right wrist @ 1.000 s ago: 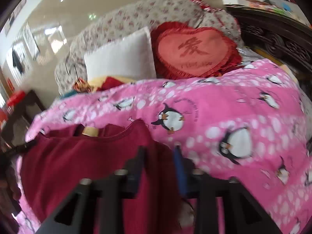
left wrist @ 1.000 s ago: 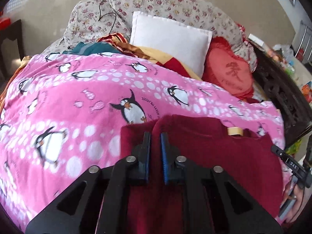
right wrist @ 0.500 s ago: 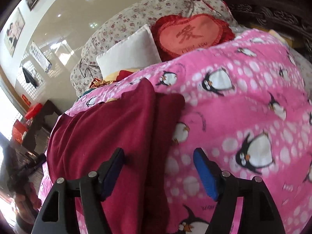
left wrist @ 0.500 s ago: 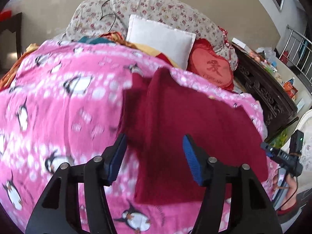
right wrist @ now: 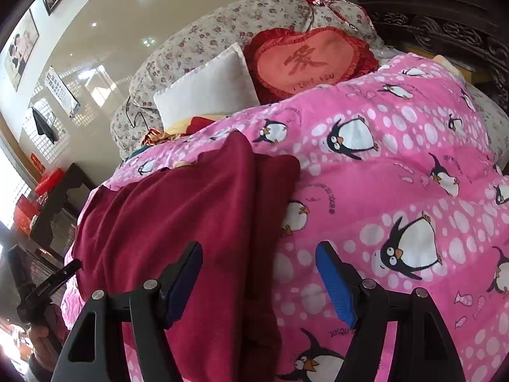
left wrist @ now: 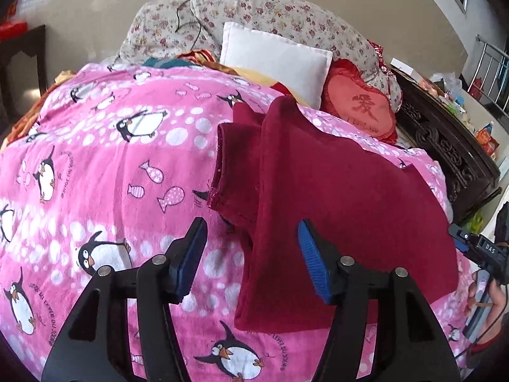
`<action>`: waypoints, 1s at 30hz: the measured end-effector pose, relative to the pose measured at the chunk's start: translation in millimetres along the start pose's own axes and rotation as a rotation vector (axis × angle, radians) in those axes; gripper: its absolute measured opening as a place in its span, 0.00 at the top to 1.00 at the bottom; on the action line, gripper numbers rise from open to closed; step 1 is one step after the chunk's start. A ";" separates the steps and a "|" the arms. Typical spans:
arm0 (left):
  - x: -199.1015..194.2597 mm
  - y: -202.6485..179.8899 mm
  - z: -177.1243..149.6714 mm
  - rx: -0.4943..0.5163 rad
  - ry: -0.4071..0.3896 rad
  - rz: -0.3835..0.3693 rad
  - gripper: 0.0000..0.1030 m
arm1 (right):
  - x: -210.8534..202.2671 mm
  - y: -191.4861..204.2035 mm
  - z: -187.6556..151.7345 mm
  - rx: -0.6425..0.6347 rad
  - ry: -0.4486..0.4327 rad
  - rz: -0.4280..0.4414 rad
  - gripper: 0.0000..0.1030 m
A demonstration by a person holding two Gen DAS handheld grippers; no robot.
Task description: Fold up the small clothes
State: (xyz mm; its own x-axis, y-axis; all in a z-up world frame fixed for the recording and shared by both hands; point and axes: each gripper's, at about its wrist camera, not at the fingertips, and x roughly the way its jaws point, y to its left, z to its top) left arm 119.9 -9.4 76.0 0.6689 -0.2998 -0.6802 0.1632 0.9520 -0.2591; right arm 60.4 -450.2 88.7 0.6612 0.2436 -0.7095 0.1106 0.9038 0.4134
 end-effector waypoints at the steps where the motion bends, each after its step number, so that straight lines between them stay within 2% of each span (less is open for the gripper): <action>1: 0.2 -1.2 -0.6 0.007 -0.004 0.004 0.42 | 1.3 -1.7 -1.0 0.008 0.007 0.003 0.31; 8: 4.1 3.2 -4.1 0.007 0.001 -0.004 0.42 | 3.6 -11.1 -5.5 0.031 0.013 0.029 0.30; 13: 12.9 15.0 -14.2 -0.070 0.016 -0.068 0.27 | 9.9 -20.1 -15.6 0.048 0.029 0.064 0.23; 16: 27.2 16.4 -20.9 -0.137 0.054 -0.120 0.22 | 21.6 -27.5 -18.5 0.121 0.042 0.148 0.21; 18: 28.2 8.7 -23.4 -0.128 0.037 -0.121 0.21 | 28.2 -26.7 -20.2 0.137 0.060 0.203 0.20; 19: 28.5 4.0 -23.5 -0.111 0.040 -0.130 0.22 | 30.4 -22.3 -20.4 0.103 0.070 0.218 0.21; 20: 29.2 -0.8 -23.5 -0.090 0.050 -0.151 0.38 | 29.8 -18.4 -20.8 0.077 0.071 0.220 0.30; 21: 29.1 -4.6 -23.3 -0.079 0.057 -0.168 0.55 | 27.0 -14.4 -20.5 0.048 0.067 0.238 0.52; 22: 28.0 -7.2 -23.1 -0.083 0.065 -0.192 0.64 | 22.6 -11.3 -19.7 0.036 0.064 0.286 0.62; 23: 26.8 -8.2 -23.1 -0.092 0.072 -0.215 0.82 | 17.8 -8.6 -19.1 0.029 0.059 0.290 0.69; 24: 23.2 -7.4 -22.1 -0.104 0.072 -0.234 0.84 | 12.1 -3.5 -18.3 -0.001 0.052 0.264 0.75; 25: 18.6 -7.4 -21.0 -0.108 0.065 -0.241 0.84 | 6.3 1.7 -18.1 -0.031 0.049 0.250 0.76; 30: -24.9 4.0 -16.3 -0.164 0.084 -0.335 0.86 | -38.2 16.3 -22.0 -0.043 0.032 0.320 0.79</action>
State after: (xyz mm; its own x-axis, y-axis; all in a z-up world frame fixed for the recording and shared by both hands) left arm 92.0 0.9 80.8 0.5352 -0.6034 -0.5911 0.2399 0.7795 -0.5786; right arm 20.7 -437.0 110.0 0.6337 0.5281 -0.5653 -0.1309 0.7935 0.5944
